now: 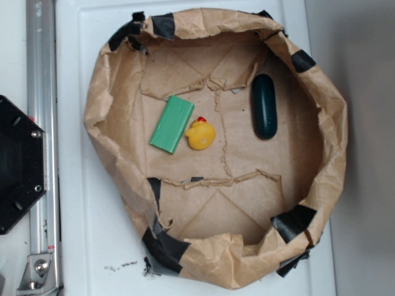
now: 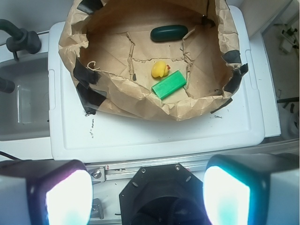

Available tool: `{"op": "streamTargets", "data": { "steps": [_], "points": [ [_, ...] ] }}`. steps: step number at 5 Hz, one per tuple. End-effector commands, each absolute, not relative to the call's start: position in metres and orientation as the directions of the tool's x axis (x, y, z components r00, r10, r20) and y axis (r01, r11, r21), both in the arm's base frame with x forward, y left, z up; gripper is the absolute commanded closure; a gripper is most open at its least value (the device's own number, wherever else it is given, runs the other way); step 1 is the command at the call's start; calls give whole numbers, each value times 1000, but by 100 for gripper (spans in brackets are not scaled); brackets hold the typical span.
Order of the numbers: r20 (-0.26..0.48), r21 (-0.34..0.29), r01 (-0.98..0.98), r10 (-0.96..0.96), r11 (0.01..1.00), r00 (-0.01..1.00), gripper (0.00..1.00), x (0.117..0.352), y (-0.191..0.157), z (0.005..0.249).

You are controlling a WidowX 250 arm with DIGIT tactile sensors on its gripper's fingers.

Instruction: Grab the yellow duck.

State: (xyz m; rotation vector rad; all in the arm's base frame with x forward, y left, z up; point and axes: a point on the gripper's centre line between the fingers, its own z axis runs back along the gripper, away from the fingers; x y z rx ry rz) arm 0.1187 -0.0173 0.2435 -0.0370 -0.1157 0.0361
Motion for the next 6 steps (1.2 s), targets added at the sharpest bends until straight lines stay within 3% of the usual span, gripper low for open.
{"op": "streamTargets", "data": {
  "steps": [1,2,4,5,6],
  "points": [
    [115,-39,-34,38,999,993,0,119,-17,243],
    [209,19,82,-84,996,974,0,169,3,230],
    [185,69,169,-179,983,966,0,268,26,192],
    [50,66,277,-280,959,959,0,289,18,135],
    [-101,95,340,-330,936,938,0,275,7,82]
  ]
}}
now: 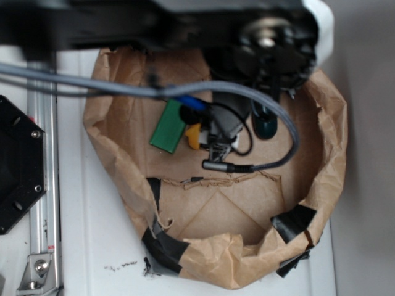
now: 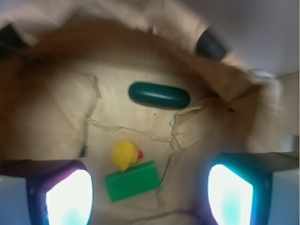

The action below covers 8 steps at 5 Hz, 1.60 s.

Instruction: Grab the yellow duck.

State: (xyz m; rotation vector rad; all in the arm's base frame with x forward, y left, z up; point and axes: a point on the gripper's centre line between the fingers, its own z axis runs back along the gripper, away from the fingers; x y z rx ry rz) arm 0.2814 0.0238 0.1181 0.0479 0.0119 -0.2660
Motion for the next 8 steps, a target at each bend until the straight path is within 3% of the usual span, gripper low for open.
{"op": "streamTargets", "data": {
  "steps": [1,2,3,4,6,7,8],
  "points": [
    [-161,81,391,-375,917,913,0,264,6,40],
    [-200,32,446,-431,895,880,0,255,-5,18],
    [-229,39,427,-408,903,884,100,248,-7,5],
    [-162,14,379,-372,925,914,100,252,-1,21],
    [96,-5,264,-263,964,960,100,270,-10,116],
    [114,-32,200,-195,979,974,100,272,-15,155],
    [120,-27,176,-172,984,978,100,269,-21,158]
  ]
}}
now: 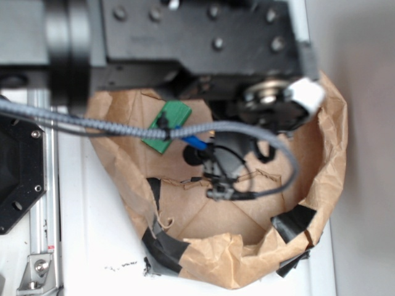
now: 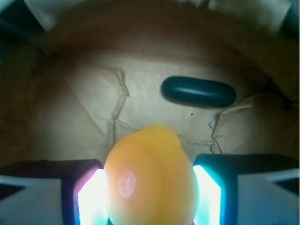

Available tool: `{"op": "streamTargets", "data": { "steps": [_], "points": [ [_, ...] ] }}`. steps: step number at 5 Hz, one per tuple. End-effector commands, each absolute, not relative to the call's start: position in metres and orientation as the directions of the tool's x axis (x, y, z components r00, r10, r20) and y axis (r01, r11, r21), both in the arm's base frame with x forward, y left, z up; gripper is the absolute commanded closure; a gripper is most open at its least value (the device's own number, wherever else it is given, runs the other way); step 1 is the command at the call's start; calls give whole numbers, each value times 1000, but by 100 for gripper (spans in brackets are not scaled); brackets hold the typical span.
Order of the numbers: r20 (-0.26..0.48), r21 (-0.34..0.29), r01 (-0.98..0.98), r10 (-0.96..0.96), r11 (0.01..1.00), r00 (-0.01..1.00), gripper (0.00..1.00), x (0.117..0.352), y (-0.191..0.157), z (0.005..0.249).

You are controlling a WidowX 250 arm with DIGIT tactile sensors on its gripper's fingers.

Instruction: Grab the yellow duck.

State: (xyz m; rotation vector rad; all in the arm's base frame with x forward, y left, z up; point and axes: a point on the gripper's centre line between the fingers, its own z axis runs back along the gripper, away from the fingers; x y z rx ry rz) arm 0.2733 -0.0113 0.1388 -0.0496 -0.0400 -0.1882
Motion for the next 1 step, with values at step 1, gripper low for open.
{"op": "streamTargets", "data": {
  "steps": [1],
  "points": [
    [92,-38,160,-156,986,984,100,266,-28,156]
  ]
}}
